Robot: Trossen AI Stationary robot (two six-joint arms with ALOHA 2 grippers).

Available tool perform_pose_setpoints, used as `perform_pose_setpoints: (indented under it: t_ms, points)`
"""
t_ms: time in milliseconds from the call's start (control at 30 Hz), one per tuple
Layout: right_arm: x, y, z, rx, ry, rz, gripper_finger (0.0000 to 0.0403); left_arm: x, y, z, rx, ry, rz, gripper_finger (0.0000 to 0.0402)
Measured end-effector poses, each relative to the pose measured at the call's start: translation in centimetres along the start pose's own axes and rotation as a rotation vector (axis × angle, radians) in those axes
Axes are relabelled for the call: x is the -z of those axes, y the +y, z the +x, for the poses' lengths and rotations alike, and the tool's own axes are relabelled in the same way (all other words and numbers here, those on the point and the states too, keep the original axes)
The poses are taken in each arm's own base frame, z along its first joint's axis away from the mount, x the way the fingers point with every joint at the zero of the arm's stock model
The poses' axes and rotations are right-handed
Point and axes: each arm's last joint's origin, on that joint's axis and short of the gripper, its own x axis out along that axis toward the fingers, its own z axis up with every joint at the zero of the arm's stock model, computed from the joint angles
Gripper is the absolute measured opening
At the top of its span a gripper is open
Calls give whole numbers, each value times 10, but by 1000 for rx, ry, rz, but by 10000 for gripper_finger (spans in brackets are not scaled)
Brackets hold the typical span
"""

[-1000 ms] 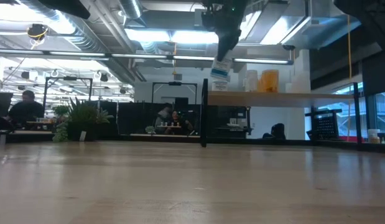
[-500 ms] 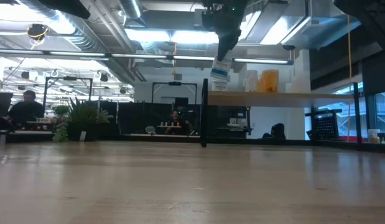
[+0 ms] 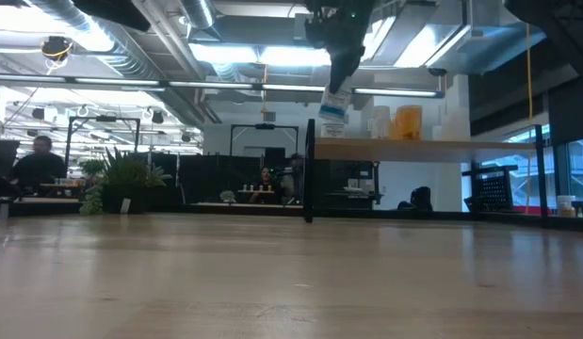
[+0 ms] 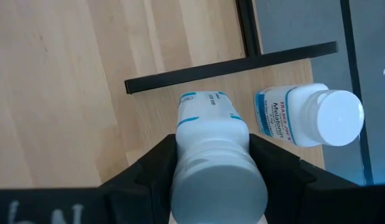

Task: Pick and place medicine bottles onto shelf by color
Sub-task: Put the top white pill bottle on the shelf aligned with the other white pill bottle

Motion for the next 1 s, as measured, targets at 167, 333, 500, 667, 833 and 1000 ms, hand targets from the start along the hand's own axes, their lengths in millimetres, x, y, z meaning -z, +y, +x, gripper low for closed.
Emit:
perform_pose_setpoints:
  t_ms: [167, 333, 500, 667, 833, 1000]
  points:
    - [-2, -3, 10, 1, 16, -11, 178, -1, 2, 2, -10, 2, -12, 283]
    - [-3, -5, 22, -7, 50, -16, 178, -1, 2, 2, -26, -13, -20, 283]
    - [-4, -6, 31, 22, 84, -19, 178, -2, 2, 2, -31, -16, -26, 283]
    - [-4, -6, 31, 23, 85, -19, 178, -2, 2, 2, -30, -18, -39, 283]
    - [-4, -6, 31, 14, 83, -30, 188, -2, 2, 2, -30, -18, -40, 283]
    - [-4, -6, 31, 5, 80, -39, 212, -2, 2, 2, -30, -17, -41, 283]
